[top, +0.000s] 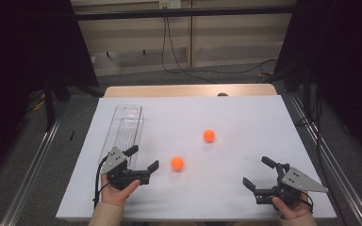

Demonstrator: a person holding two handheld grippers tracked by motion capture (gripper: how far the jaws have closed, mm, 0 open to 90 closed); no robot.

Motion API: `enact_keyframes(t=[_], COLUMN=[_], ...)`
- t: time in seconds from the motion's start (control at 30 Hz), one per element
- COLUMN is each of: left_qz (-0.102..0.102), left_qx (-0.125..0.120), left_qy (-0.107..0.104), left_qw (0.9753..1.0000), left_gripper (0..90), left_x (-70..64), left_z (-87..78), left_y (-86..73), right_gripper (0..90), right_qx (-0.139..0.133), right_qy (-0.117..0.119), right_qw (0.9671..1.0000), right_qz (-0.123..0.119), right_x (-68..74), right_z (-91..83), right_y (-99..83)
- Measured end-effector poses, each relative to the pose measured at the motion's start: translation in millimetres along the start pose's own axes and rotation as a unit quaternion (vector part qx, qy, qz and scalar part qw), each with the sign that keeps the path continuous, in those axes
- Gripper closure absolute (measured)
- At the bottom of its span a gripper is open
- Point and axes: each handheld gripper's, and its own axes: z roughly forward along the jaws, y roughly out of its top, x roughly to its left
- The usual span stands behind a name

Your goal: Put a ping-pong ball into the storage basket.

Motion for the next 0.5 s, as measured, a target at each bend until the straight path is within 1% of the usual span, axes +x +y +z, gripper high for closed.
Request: enact_keyframes(t=[0.27, 0.37, 0.47, 0.5], left_qz=[0.0, 0.002, -0.001, 0.002], left_qx=[0.003, 0.009, 0.009, 0.01], left_qy=[-0.005, -0.006, -0.007, -0.011], left_qw=[1.0, 0.9999, 0.9999, 0.9999], left_gripper=[2.1, 2.1, 2.1, 2.1], left_x=[-2.5, -3.3, -4.7, -4.8], left_z=[4.9, 6.1, 8.5, 9.2], left_y=[0.0, -0.1, -0.7, -0.7], right_gripper=[1.0, 1.0, 1.0, 1.1], right_qx=[0.0, -0.001, 0.0, 0.0], right_qy=[0.0, 0.0, 0.001, 0.001], right_qw=[1.0, 1.0, 1.0, 1.0], right_qz=[0.0, -0.001, -0.001, 0.0], right_x=[0.0, 0.0, 0.1, 0.1], right_z=[0.1, 0.0, 0.1, 0.1], right_y=[0.0, 0.1, 0.1, 0.1])
